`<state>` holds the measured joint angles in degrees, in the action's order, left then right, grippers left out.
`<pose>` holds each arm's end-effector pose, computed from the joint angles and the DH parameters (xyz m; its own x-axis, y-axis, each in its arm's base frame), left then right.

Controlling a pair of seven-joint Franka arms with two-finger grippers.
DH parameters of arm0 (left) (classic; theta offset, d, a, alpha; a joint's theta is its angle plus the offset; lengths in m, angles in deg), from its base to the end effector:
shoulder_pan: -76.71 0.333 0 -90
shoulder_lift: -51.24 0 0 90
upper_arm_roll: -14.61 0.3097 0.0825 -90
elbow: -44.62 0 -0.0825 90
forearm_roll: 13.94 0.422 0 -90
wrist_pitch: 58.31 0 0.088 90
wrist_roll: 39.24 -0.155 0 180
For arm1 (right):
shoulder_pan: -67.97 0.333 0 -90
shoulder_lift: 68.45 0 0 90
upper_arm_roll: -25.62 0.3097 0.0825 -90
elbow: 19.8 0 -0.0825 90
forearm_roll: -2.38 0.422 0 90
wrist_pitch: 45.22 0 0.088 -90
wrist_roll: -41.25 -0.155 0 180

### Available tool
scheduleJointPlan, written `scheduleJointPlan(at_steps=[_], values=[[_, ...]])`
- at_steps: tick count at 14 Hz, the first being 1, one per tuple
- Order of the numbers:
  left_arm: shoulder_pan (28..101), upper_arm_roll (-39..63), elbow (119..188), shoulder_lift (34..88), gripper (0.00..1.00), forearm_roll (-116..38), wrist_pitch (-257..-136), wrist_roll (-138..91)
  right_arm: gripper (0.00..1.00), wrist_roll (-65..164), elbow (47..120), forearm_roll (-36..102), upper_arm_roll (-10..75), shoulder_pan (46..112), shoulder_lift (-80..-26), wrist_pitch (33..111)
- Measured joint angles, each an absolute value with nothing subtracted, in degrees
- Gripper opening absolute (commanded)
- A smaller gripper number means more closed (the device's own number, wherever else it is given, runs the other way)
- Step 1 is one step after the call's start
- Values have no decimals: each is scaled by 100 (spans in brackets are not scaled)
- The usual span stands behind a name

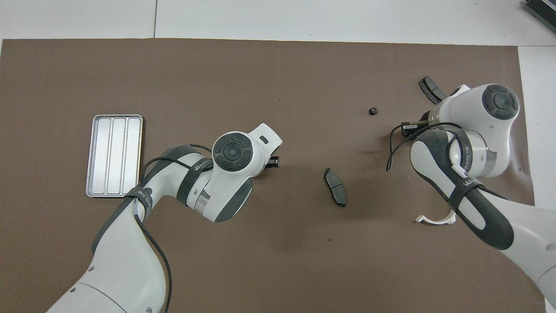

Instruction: Pick bearing gear from pile to tray

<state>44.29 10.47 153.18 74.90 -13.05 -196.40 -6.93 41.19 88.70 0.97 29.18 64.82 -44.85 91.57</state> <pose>0.5400 -0.3989 0.2166 0.9942 -0.0746 0.0781 -0.0801 -0.9943 0.0701 0.6685 0.0032 0.2153 0.9964 0.0168 0.0827 0.0174 -0.9998 -0.0067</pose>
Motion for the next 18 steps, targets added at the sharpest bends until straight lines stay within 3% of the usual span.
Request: scheduleJointPlan(at_steps=[11, 18], values=[[4411, 1081, 15296, 7513, 39, -1257, -19690, -838, 0, 2919, 8366, 103, 2958, 7198, -4516, 9244], [4413, 1100, 15283, 7512, 2, -1183, -19687, -864, 0, 2873, 8247, 103, 2958, 7312, -4362, 9670]])
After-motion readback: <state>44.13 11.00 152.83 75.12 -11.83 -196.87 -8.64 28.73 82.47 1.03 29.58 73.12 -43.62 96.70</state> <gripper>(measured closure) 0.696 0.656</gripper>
